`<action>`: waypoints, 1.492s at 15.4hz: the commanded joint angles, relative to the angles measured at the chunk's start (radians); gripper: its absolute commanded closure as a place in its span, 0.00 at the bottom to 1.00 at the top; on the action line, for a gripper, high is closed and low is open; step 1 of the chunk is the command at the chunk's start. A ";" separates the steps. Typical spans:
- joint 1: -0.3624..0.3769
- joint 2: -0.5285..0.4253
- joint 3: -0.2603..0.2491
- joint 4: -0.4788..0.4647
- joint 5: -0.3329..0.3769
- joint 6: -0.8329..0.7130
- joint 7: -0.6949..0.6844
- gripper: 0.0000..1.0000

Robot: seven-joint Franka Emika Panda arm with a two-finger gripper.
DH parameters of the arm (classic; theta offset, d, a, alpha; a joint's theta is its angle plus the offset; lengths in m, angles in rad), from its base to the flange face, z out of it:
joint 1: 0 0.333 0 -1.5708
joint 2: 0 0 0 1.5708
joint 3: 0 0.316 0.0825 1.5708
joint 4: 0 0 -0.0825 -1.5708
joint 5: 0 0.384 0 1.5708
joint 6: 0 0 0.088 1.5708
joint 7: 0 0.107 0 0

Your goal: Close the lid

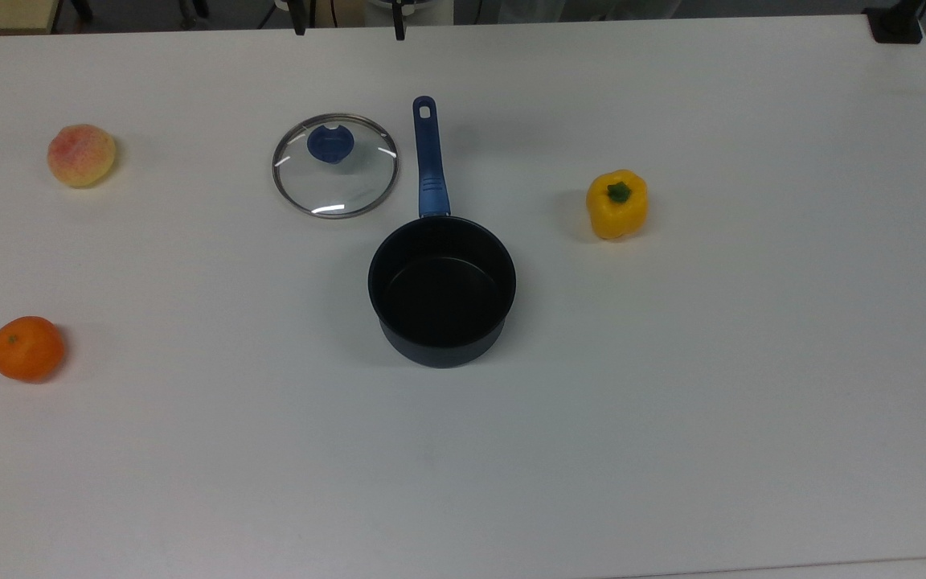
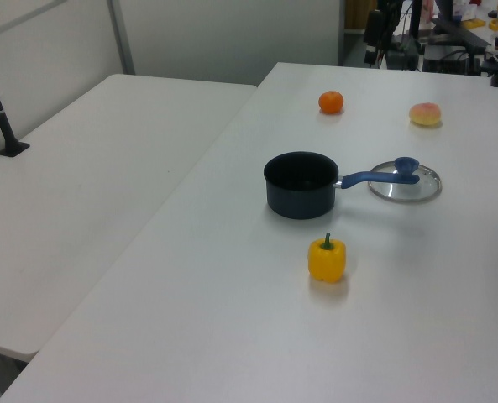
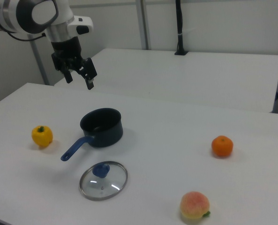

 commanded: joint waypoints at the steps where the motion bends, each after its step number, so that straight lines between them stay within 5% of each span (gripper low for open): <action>1: 0.005 -0.030 -0.011 -0.038 0.017 0.028 -0.011 0.00; 18: -0.027 -0.056 -0.017 -0.039 0.011 -0.044 -0.036 0.00; 23: -0.038 -0.059 -0.017 -0.053 0.003 -0.248 -0.212 0.00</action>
